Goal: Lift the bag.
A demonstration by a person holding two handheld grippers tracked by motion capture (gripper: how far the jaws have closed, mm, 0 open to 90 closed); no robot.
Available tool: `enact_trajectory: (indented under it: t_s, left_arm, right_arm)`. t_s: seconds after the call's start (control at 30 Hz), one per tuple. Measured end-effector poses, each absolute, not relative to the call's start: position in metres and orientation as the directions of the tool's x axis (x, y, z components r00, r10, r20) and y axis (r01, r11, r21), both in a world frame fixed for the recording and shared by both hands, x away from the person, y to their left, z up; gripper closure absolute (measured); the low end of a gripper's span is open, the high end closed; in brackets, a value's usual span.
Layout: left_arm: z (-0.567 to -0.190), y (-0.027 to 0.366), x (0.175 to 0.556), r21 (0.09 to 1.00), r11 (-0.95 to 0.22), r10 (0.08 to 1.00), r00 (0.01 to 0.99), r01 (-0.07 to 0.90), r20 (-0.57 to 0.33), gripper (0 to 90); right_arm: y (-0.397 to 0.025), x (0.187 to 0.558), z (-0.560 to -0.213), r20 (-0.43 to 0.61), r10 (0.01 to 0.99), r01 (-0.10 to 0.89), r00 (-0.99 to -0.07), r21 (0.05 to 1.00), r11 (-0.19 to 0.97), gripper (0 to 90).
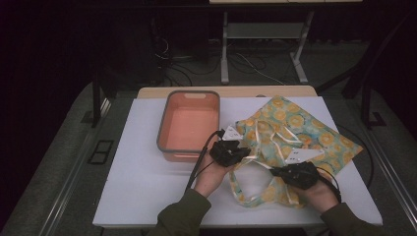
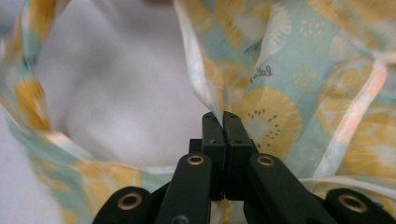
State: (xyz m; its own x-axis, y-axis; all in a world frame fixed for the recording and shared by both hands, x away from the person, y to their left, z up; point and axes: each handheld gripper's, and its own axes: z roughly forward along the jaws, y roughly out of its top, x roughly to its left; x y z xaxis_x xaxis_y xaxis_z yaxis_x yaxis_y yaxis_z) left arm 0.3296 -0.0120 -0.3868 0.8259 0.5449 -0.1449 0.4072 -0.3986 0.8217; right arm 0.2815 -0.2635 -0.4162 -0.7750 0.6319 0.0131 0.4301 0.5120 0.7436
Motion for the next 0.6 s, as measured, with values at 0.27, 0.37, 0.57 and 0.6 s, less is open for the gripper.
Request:
enact_trajectory:
  t_s: [0.27,0.37,0.57,0.6]
  left_arm:
    - [-0.344,-0.006,0.323,0.889,-0.309,0.525,0.84,0.338,-0.137,89.4]
    - [-0.329,-0.003,0.323,0.914,-0.265,0.523,0.842,0.307,-0.131,89.3]
    - [-0.308,-0.002,0.327,0.946,-0.183,0.519,0.844,0.266,-0.137,89.3]
    - [-0.308,-0.004,0.33,0.945,-0.189,0.528,0.839,0.265,-0.13,89.3]
  right_arm:
    - [-0.275,0.29,-0.367,-0.018,0.664,0.331,-0.748,0.856,0.397,89.5]
    - [-0.277,0.293,-0.357,-0.026,0.667,0.309,-0.745,0.872,0.379,89.5]
    - [-0.28,0.301,-0.326,-0.054,0.688,0.236,-0.723,0.917,0.32,89.5]
    - [-0.28,0.304,-0.323,-0.06,0.694,0.234,-0.718,0.918,0.321,89.5]
